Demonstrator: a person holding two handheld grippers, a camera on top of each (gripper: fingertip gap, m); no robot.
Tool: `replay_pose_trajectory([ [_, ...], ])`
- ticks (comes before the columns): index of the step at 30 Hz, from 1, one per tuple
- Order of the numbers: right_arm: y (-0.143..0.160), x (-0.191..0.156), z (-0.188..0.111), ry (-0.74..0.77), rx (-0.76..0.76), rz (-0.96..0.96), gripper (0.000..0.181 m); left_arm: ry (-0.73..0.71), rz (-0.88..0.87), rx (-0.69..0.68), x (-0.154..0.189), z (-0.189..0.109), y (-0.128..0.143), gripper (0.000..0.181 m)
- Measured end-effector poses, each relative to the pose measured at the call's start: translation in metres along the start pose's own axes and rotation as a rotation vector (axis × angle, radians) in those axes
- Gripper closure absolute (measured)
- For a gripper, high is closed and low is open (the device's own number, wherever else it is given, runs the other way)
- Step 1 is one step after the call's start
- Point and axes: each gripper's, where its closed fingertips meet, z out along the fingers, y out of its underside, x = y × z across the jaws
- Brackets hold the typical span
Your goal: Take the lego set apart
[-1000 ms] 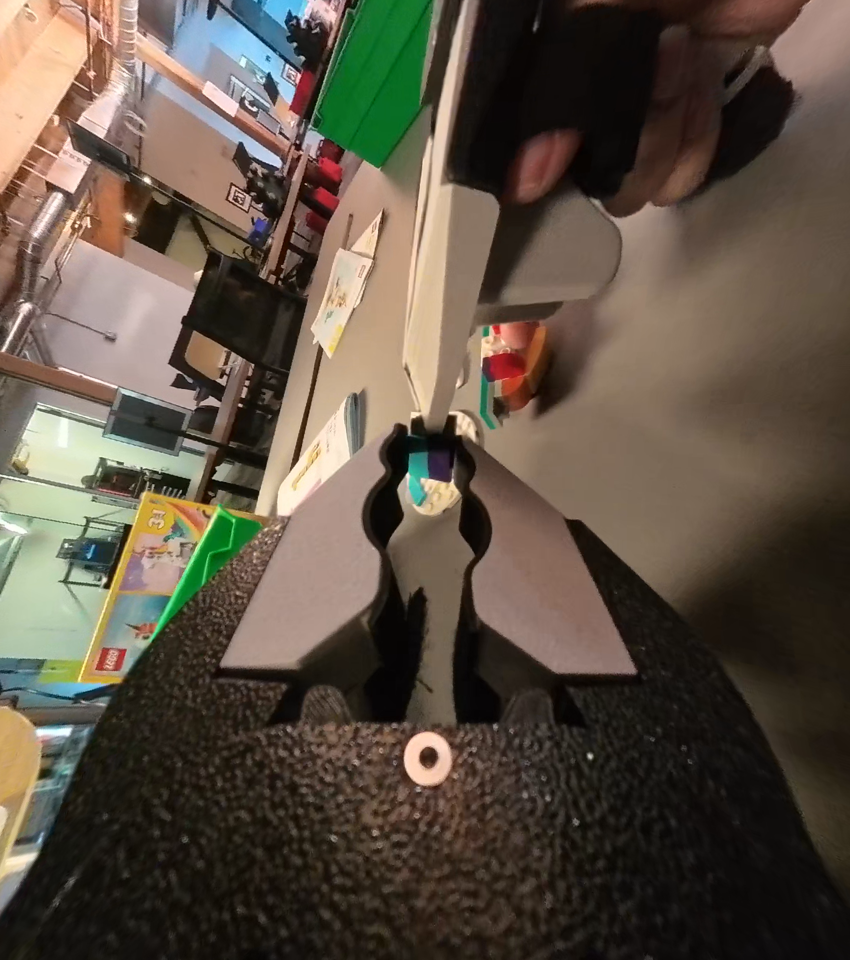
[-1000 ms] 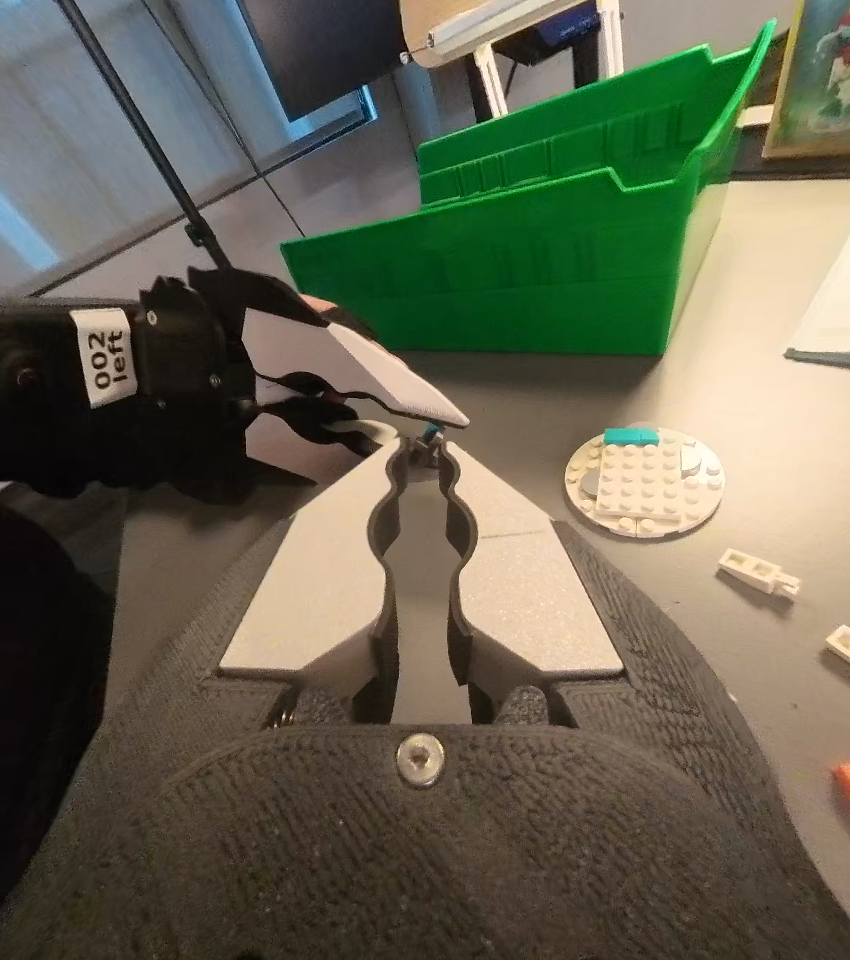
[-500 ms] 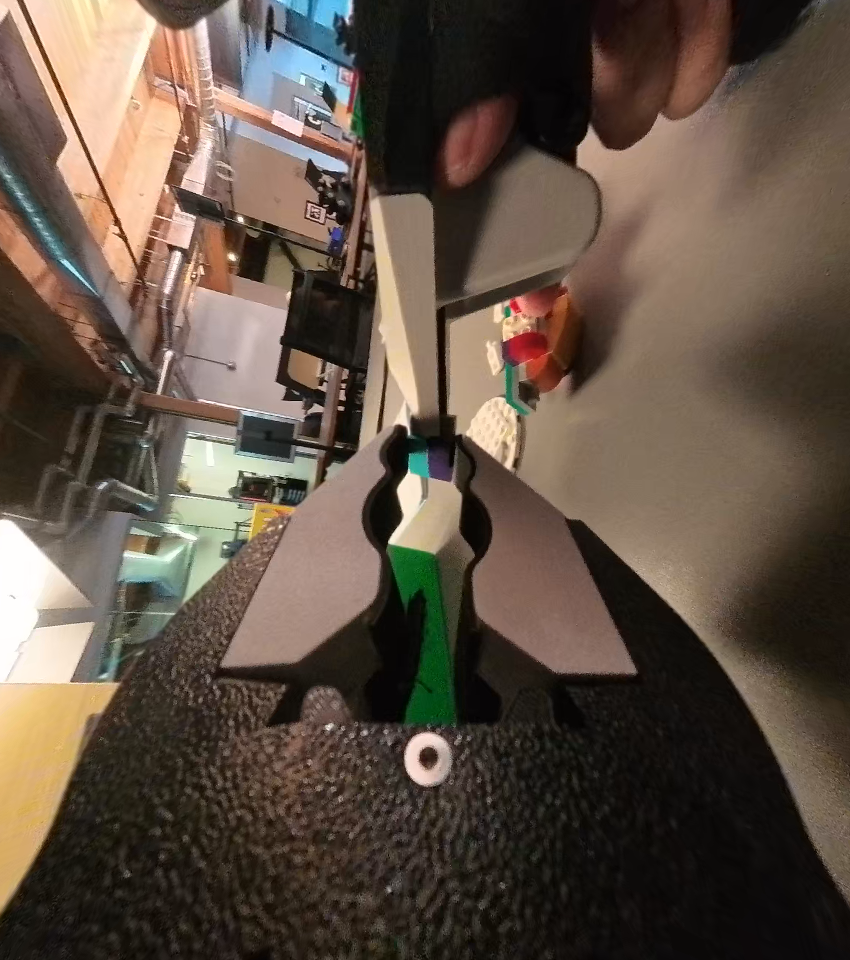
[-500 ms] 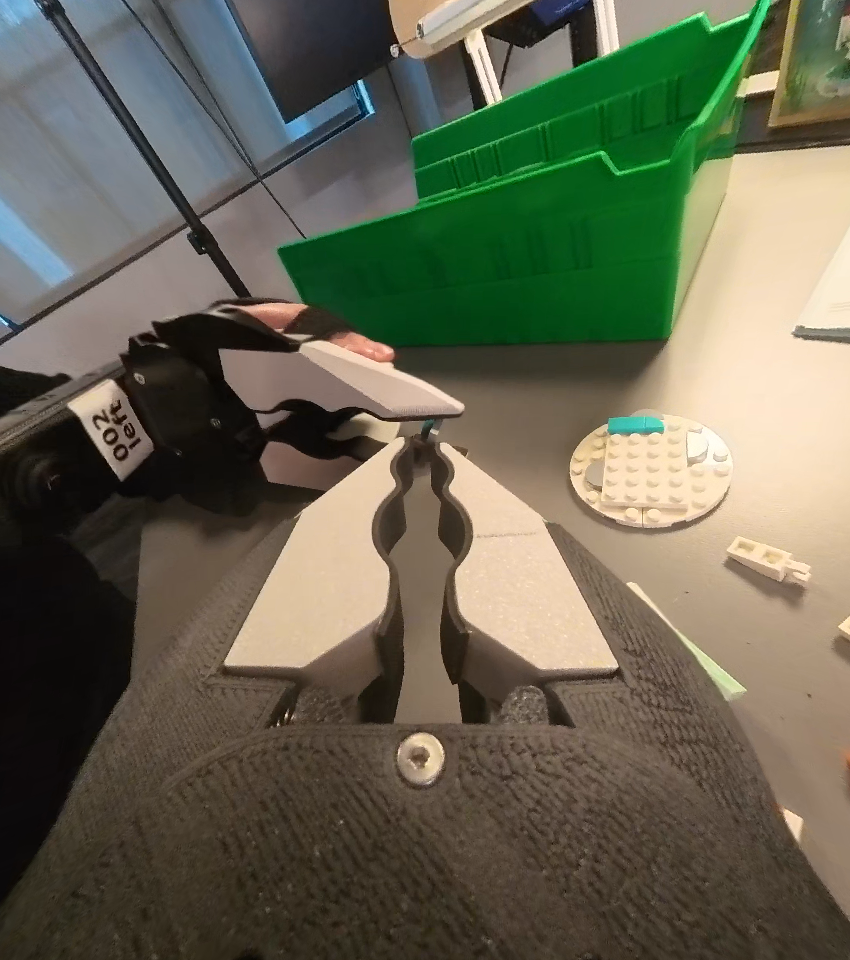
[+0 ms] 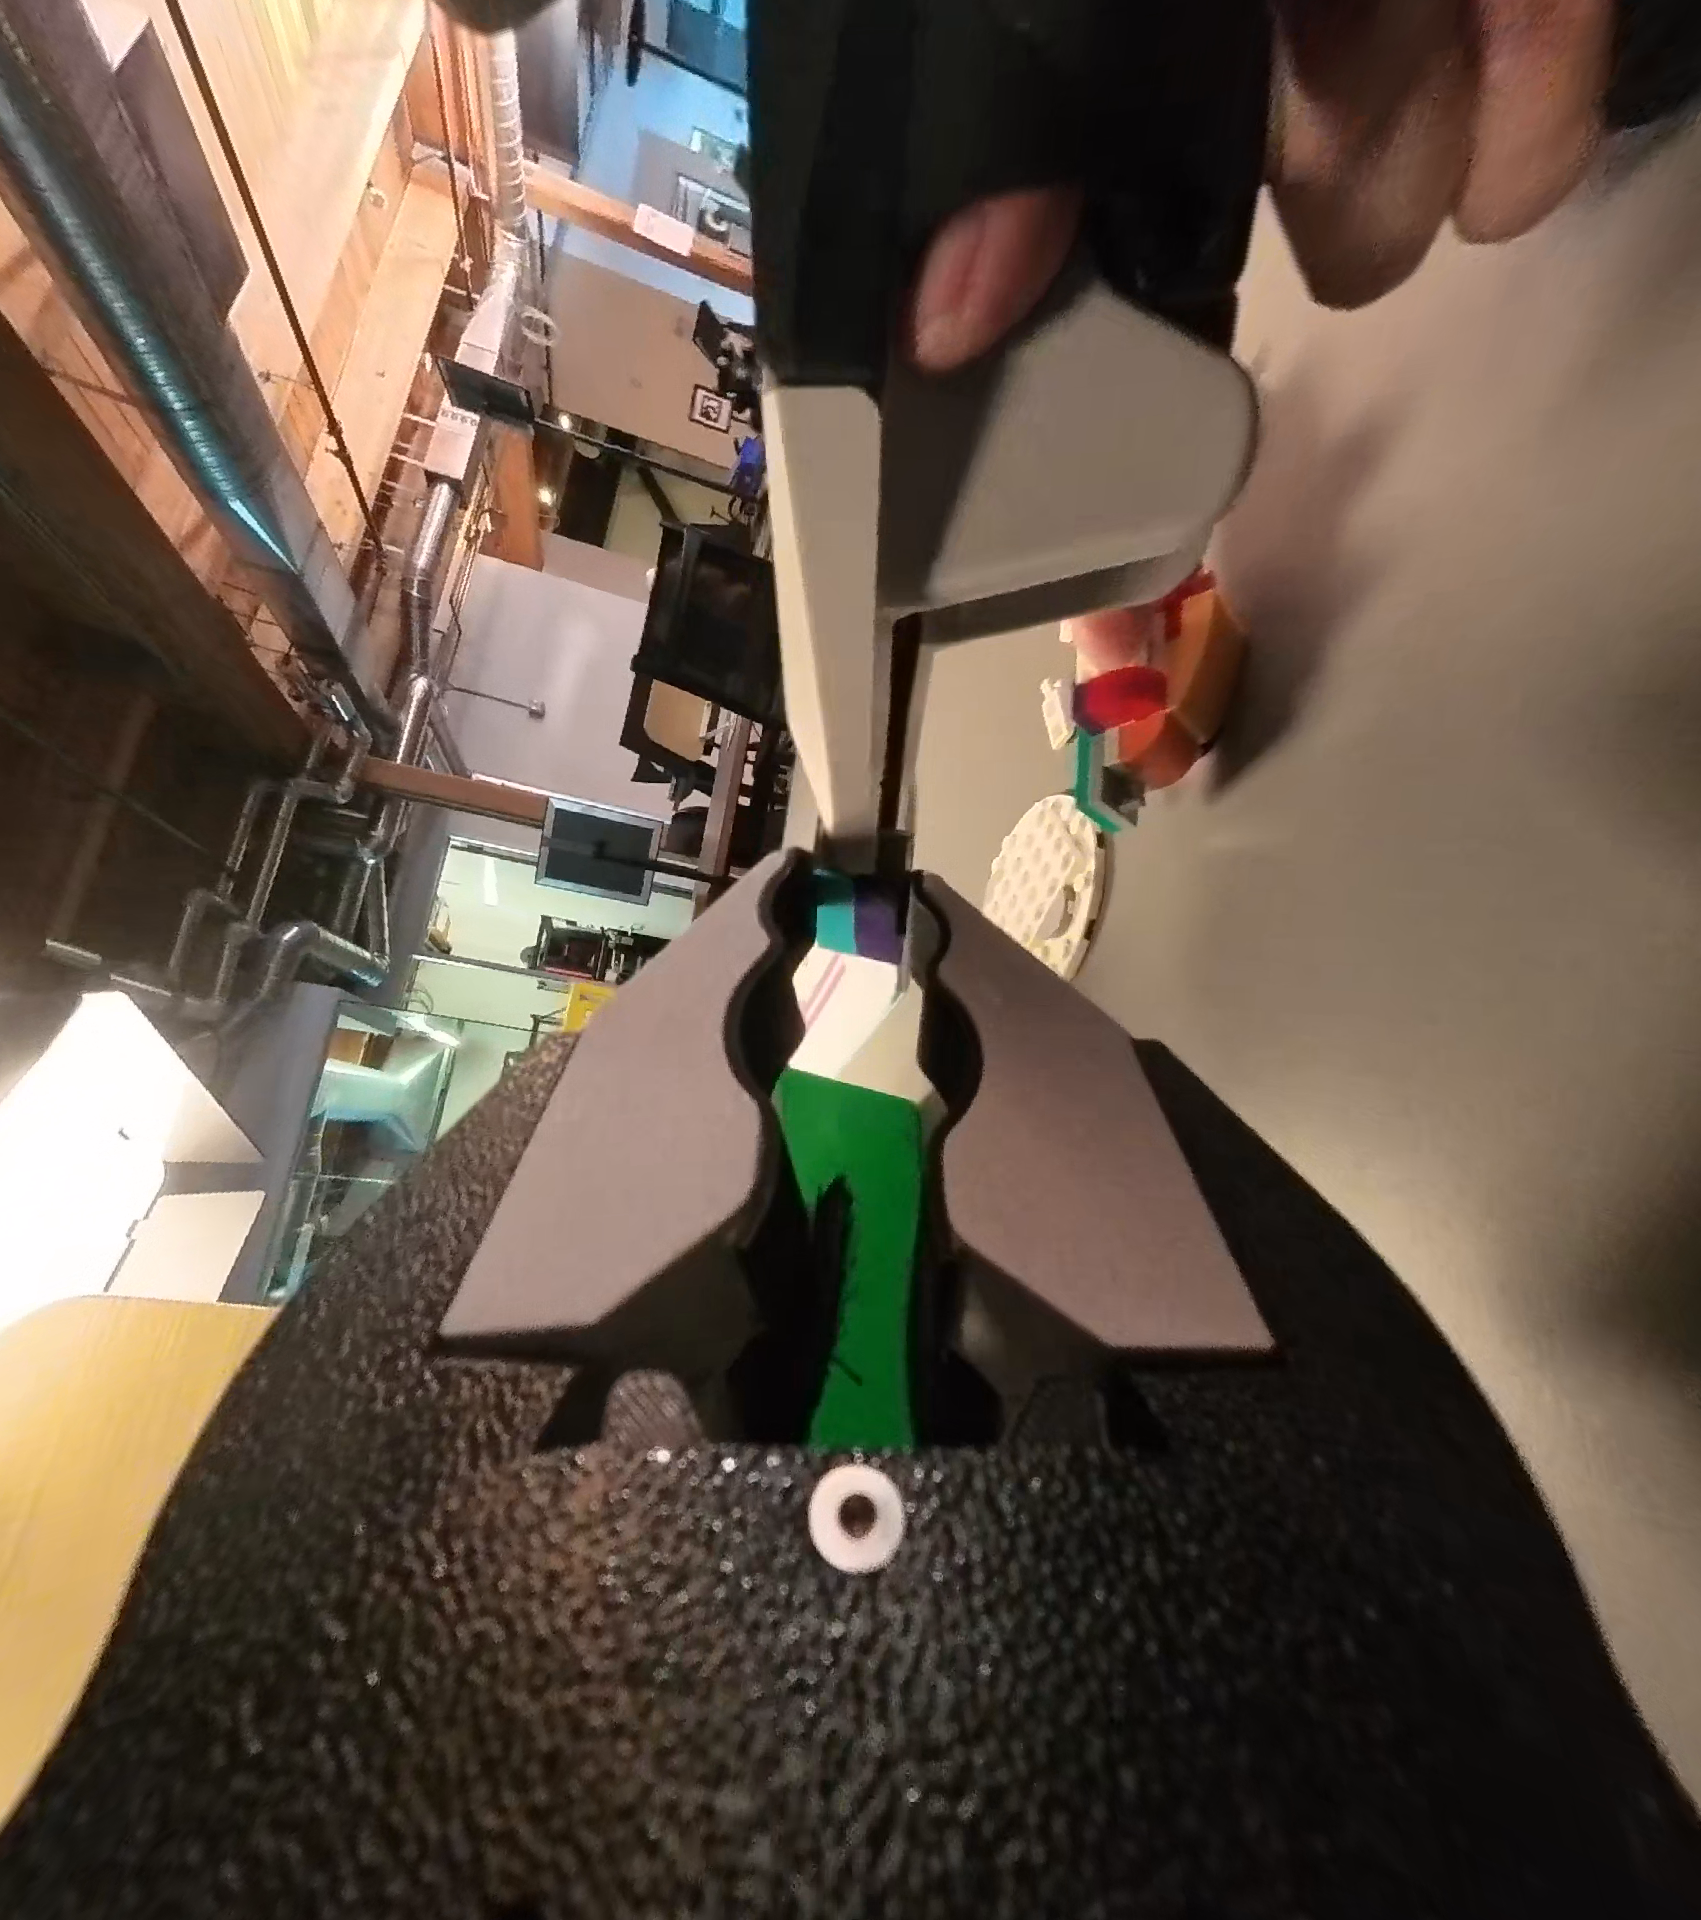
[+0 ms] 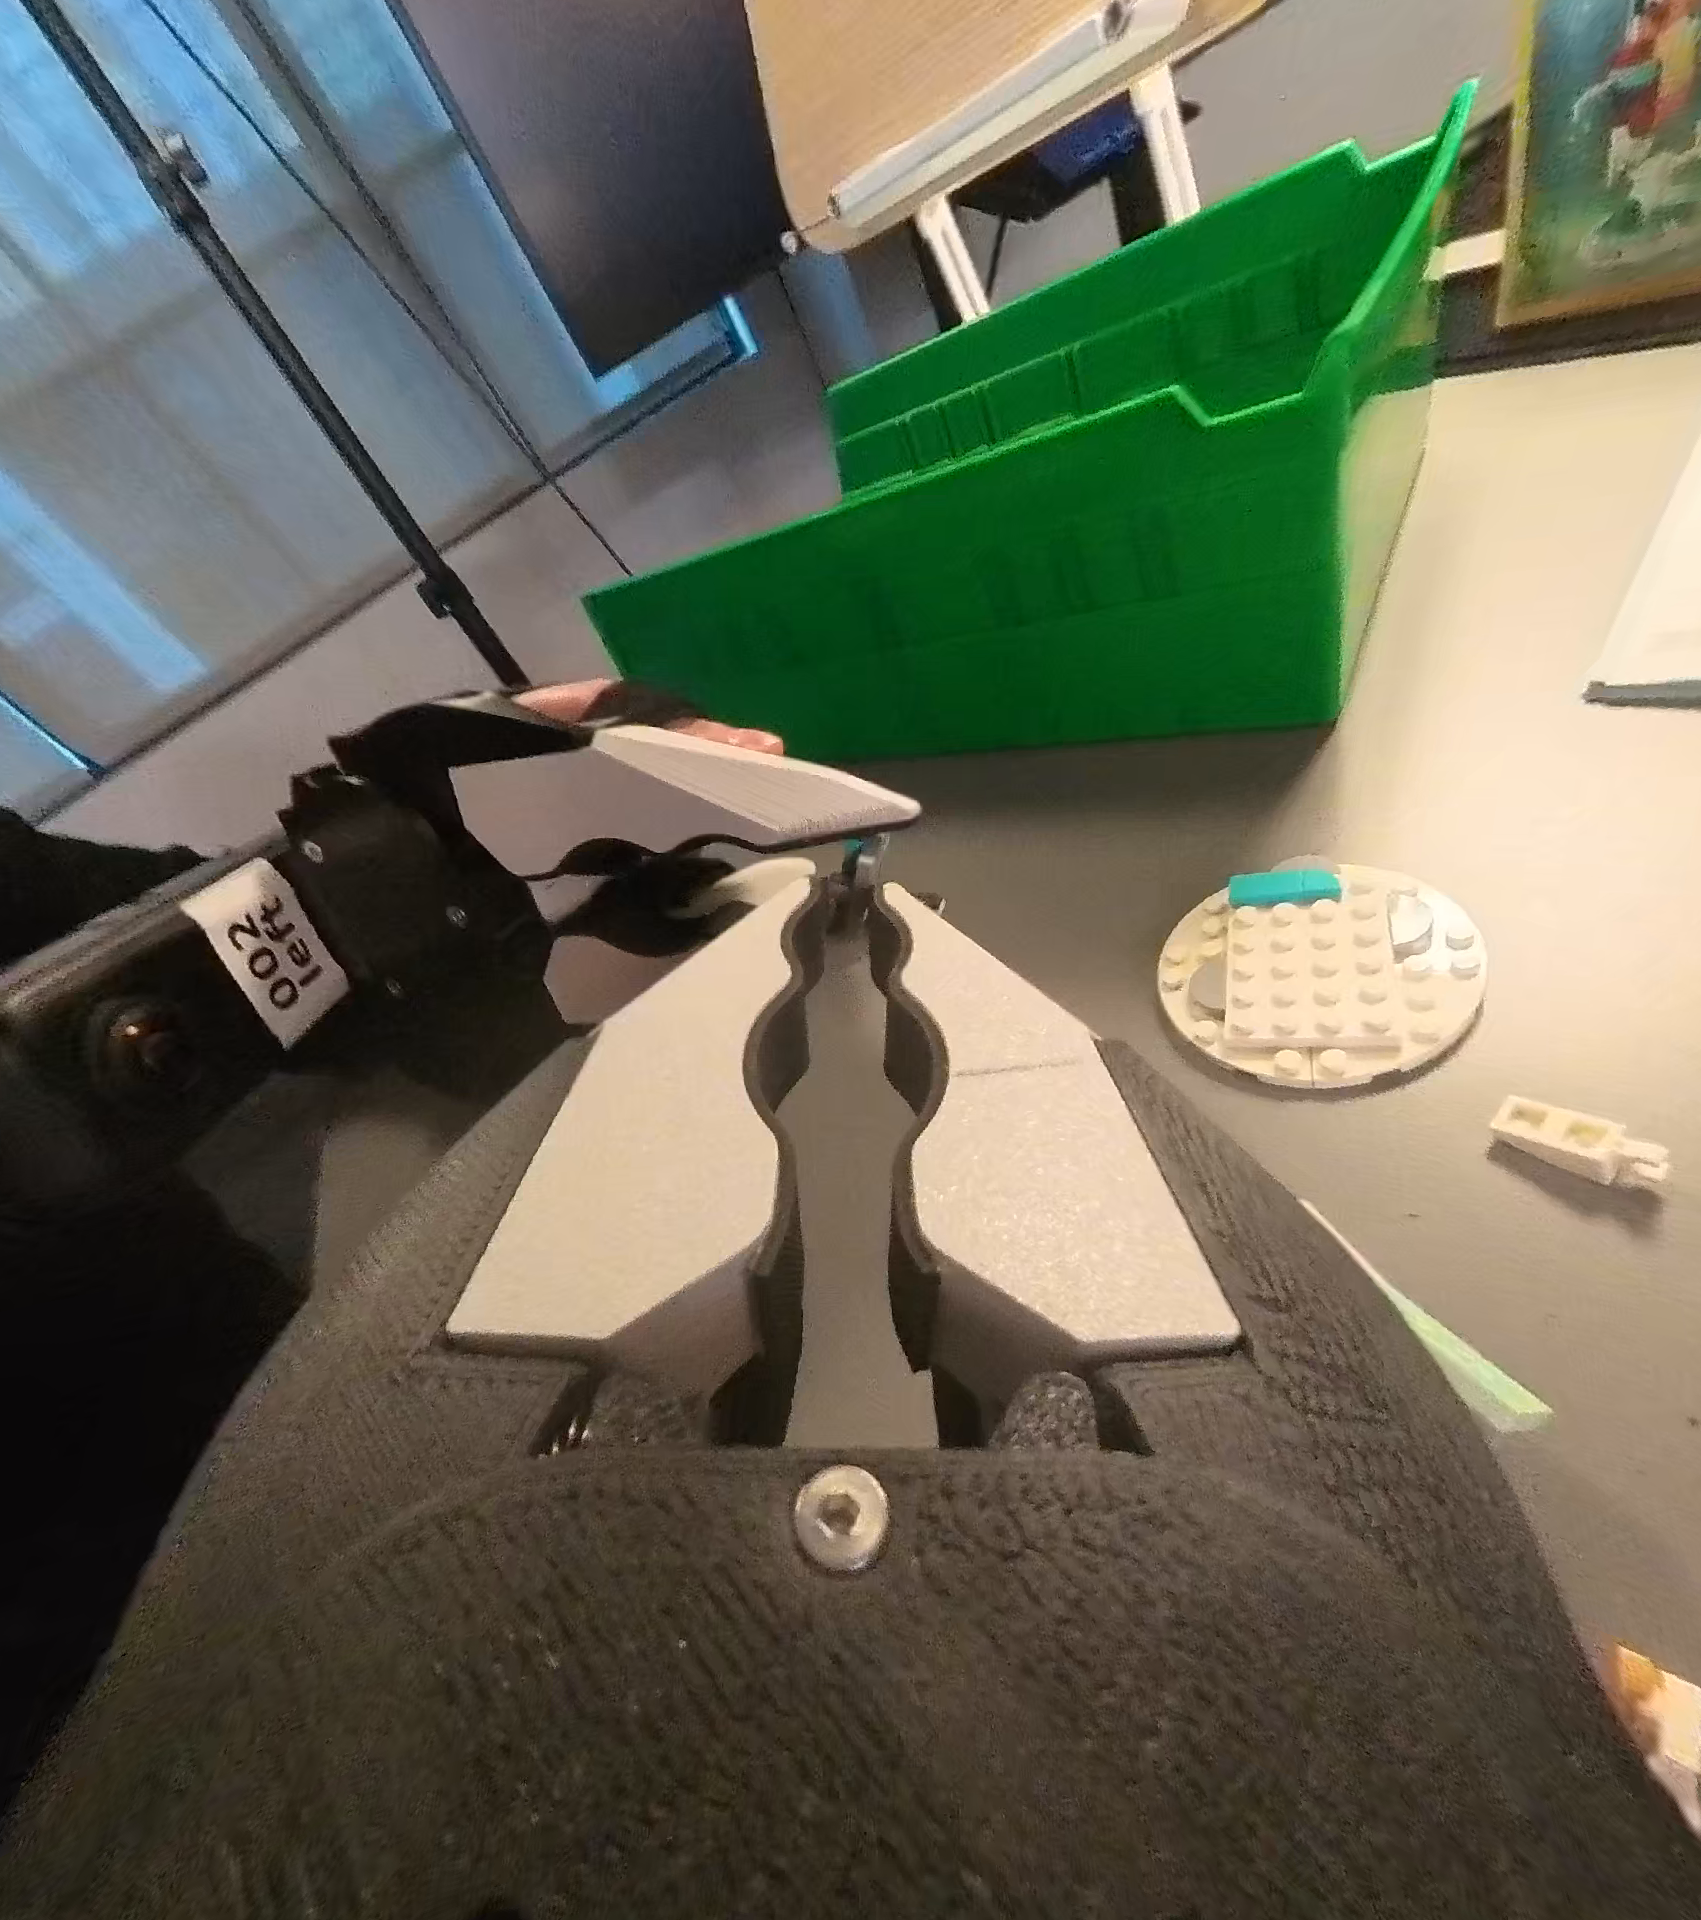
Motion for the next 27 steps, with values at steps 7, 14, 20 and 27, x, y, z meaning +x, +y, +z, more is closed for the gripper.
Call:
replay_pose_trajectory([
  [7, -0.002, 0.0, -0.001, -0.03, 0.019, 0.079, 0.175, -0.007, 0.017, 0.008, 0.0, 0.002, -0.006, 0.165],
  [14, 0.023, -0.004, -0.004, 0.021, -0.187, -0.352, 0.176, 0.255, -0.08, 0.111, 0.024, -0.007, -0.012, 0.165],
  [20, 0.047, -0.017, -0.001, 0.021, -0.316, -0.804, 0.181, 0.53, -0.228, 0.151, 0.048, -0.026, -0.012, 0.165],
  [27, 0.047, -0.009, -0.004, 0.058, -0.321, -0.867, 0.181, 0.576, -0.26, 0.143, 0.052, -0.029, -0.005, 0.167],
])
